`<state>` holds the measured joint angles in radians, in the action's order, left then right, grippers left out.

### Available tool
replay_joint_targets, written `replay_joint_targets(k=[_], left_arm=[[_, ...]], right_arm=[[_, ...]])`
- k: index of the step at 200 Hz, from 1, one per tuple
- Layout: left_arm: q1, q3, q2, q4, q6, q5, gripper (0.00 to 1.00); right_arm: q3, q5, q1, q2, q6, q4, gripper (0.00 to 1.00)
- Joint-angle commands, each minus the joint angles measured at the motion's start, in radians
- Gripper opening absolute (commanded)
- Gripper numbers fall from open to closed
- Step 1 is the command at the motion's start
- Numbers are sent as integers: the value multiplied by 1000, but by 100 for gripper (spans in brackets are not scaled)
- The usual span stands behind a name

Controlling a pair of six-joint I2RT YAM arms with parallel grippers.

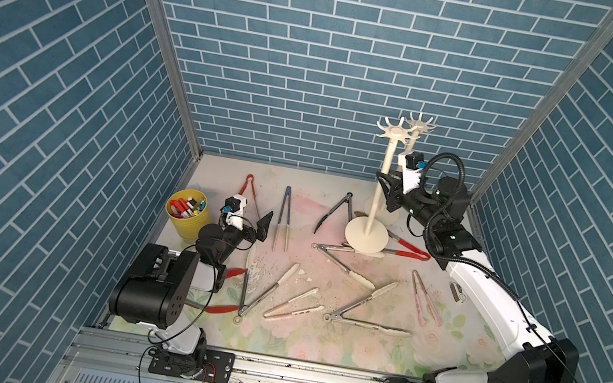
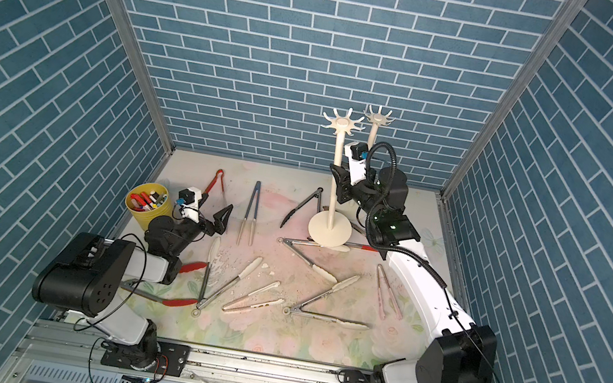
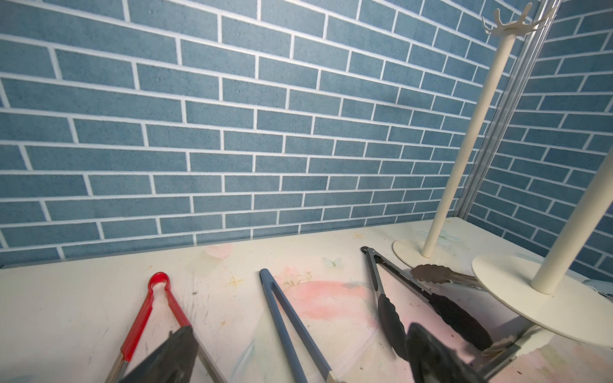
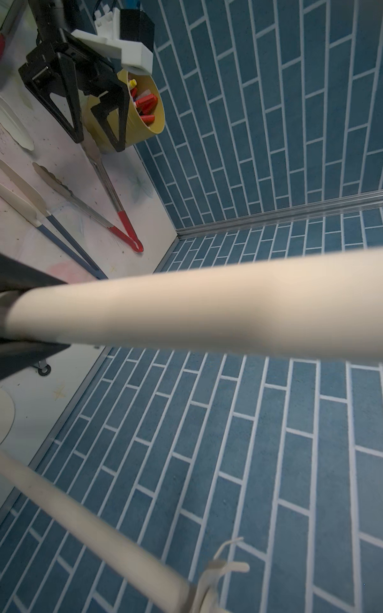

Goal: Hang food tongs on kitchen utensil racks
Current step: Place the rack at the center of the board.

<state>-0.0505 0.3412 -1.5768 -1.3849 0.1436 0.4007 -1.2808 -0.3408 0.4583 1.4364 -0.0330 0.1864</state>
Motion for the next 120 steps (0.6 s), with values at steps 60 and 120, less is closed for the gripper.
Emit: replay_joint_targets(k=[60,120], left_arm=[[36,-16,14,-21,46,-13,99],[49,-21,17,-21,45,-17,99]], right_arm=[[-251,83,145,195,-158,123,0],[-398,108,209,353,-203,122,0]])
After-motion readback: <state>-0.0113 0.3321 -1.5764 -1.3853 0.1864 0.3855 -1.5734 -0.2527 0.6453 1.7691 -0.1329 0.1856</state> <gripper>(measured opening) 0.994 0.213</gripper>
